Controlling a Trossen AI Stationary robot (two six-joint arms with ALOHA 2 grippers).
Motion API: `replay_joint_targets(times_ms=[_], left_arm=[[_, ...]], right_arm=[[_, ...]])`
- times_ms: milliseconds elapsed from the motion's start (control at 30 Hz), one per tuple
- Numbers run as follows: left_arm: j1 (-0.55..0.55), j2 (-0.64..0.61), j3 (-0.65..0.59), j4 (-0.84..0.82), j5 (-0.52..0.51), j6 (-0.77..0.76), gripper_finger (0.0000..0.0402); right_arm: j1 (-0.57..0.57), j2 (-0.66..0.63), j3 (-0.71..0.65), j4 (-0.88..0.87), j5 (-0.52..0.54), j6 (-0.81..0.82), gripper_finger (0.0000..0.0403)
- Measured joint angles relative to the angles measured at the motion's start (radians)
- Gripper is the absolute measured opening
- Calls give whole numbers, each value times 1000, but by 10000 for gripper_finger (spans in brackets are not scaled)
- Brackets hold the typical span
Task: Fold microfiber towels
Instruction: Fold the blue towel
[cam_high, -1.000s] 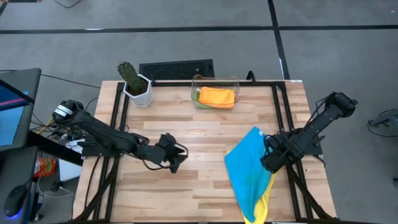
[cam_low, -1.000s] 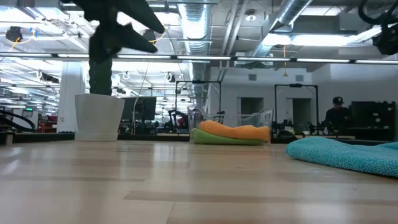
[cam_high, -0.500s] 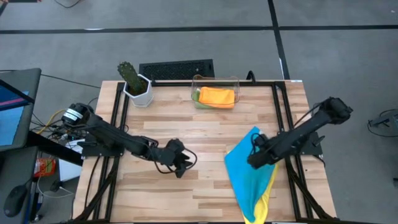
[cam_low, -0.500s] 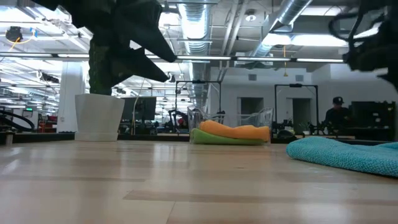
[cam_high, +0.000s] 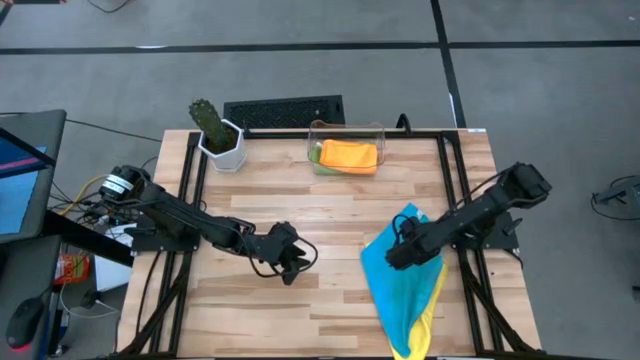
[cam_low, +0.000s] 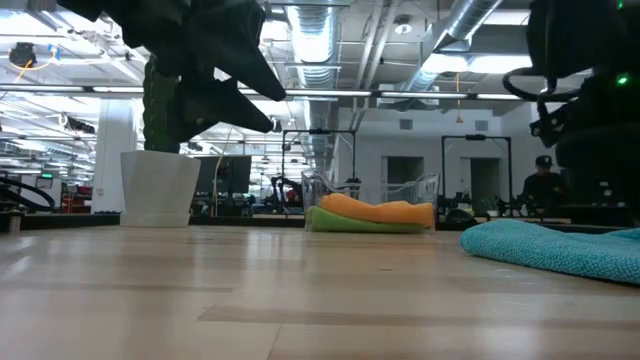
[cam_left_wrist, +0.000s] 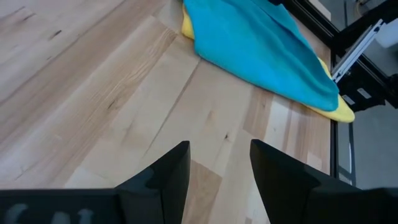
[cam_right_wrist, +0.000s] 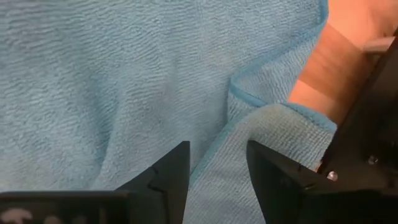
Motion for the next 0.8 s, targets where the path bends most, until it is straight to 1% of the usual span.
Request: replay_joint_targets(times_ms=[233,367,433,533,700,800], left_arm=[[0,0,0,-4,2,5,161],[0,0,0,-7,22,12,161],[0,0,0,-6,32,16,161],[0,0,0,-7,32,16,161],[0,0,0,-6,24,16,161],[0,0,0,-6,24,16,161]], right_arm=[[-8,90,-5,-13,-6,-32,194],[-9,101,-3,-18,-12,-32,181],[-8,93,-3,-28,-18,-27,166],[-8,80,-3,-69,-29,-12,133],[-8,75,-3,-103,-52,-29,69],[-8,75,-2,-98,-81,-48,21]])
